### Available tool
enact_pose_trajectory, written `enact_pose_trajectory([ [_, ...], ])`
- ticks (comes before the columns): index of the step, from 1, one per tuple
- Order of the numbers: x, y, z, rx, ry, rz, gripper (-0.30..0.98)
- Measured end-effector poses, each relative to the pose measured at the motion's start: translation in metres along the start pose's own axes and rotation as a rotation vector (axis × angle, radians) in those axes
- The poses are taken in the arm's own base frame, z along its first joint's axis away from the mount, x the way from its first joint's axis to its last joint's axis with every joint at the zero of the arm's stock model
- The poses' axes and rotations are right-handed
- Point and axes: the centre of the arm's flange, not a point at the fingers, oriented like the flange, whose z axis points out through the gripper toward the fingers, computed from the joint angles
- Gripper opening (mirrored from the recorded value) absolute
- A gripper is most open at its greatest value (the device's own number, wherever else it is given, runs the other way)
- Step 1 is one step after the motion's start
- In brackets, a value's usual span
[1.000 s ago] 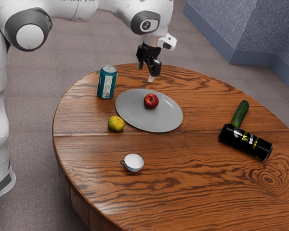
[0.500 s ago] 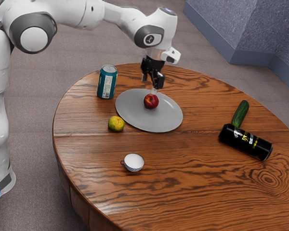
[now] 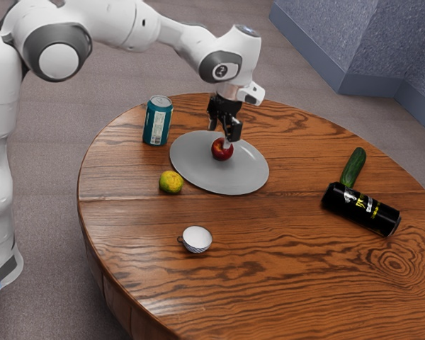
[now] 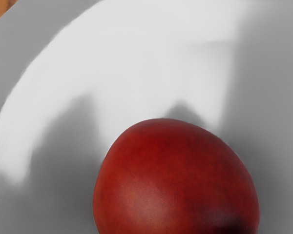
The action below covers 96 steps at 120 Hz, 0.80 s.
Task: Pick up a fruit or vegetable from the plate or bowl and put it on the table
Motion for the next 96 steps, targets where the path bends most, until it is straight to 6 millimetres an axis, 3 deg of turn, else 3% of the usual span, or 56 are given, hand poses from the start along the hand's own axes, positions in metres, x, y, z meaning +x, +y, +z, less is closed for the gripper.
enact_pose_trajectory([
  [68,0.012,0.009,0.039,-0.008,-0.024,0.010,0.68],
  [96,0.013,0.010,0.044,-0.012,-0.027,0.006,0.36],
])
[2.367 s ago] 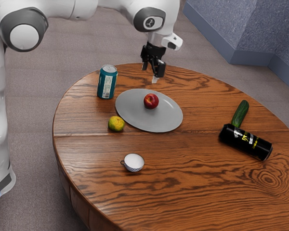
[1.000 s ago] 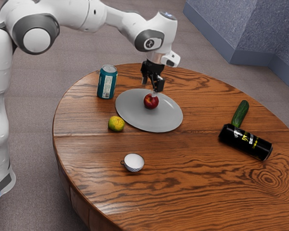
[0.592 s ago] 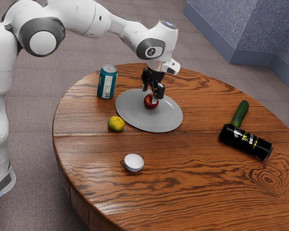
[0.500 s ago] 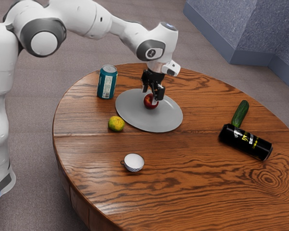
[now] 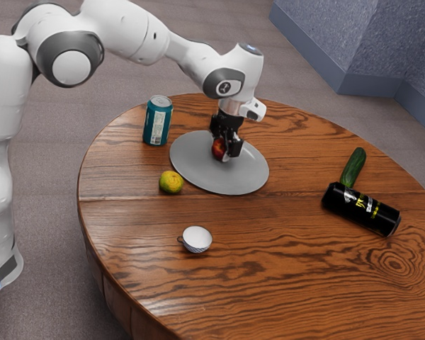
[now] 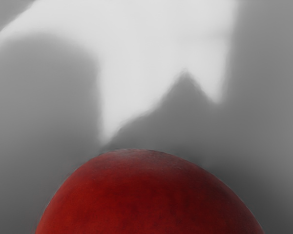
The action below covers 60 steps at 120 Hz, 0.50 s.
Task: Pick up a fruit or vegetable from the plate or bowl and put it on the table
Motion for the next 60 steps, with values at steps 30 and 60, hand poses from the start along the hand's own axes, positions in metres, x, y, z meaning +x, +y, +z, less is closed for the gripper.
enact_pose_trajectory([
  [30,0.007,0.056,-0.067,0.011,0.102,0.097,0.31],
  [60,-0.008,0.213,-0.108,0.014,0.160,0.349,0.32],
])
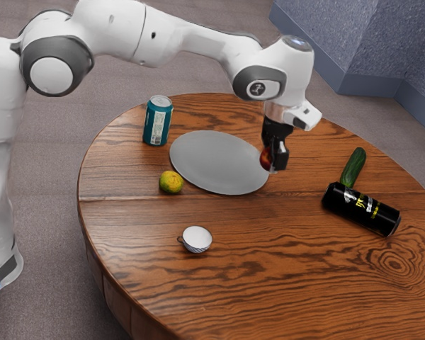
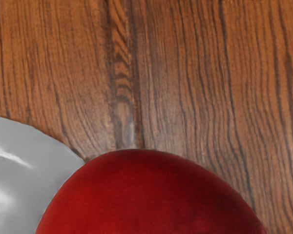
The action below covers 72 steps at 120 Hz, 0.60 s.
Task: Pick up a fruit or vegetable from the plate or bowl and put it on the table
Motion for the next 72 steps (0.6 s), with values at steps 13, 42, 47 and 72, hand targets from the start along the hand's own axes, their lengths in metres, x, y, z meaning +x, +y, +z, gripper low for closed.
enact_pose_trajectory([
  [13,0.009,0.044,0.001,-0.008,0.005,0.069,0.32],
  [42,0.013,0.066,0.005,0.002,0.000,0.110,0.48],
  [47,0.013,0.067,0.004,0.004,0.002,0.114,0.54],
  [72,0.014,0.066,0.001,0.013,0.006,0.121,0.65],
])
